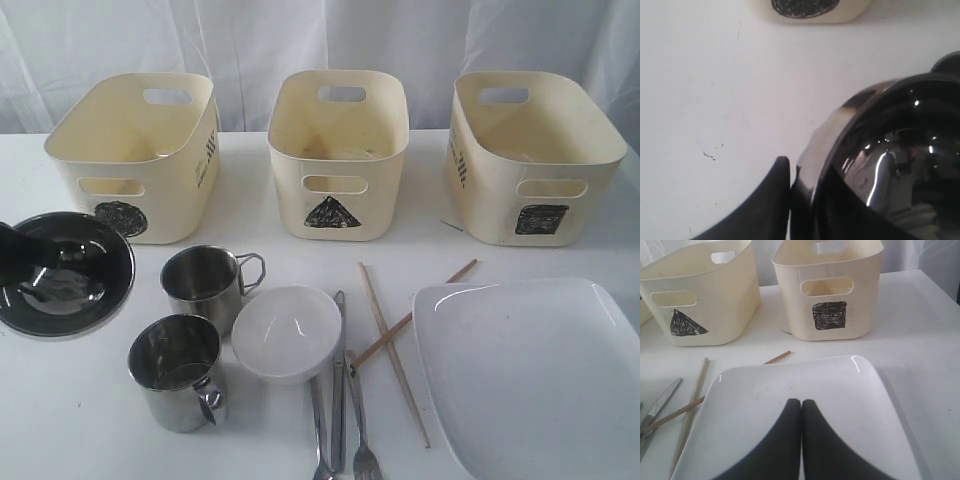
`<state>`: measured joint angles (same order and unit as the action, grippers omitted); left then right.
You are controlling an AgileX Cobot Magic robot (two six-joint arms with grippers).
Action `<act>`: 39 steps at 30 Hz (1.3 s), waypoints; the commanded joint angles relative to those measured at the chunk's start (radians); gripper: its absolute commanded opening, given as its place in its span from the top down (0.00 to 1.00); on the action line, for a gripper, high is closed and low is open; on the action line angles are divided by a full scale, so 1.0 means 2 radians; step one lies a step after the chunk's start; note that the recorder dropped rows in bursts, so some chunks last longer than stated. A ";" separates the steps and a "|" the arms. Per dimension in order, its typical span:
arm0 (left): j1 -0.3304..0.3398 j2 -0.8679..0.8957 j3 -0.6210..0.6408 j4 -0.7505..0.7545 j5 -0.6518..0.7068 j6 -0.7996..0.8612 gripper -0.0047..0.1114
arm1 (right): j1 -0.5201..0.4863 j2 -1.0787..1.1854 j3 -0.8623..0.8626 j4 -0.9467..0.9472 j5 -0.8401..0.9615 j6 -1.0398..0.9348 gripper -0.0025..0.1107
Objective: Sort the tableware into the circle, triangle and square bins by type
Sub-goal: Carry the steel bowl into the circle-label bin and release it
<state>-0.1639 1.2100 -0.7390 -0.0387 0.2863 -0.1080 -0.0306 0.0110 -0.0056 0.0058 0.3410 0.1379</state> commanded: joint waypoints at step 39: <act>0.030 0.437 -0.539 0.019 0.033 -0.004 0.96 | 0.000 -0.001 0.003 0.000 -0.003 0.002 0.98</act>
<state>-0.1039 2.0773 -1.8077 0.0263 0.3546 -0.1031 -0.0306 0.0110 -0.0056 0.0058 0.3410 0.1379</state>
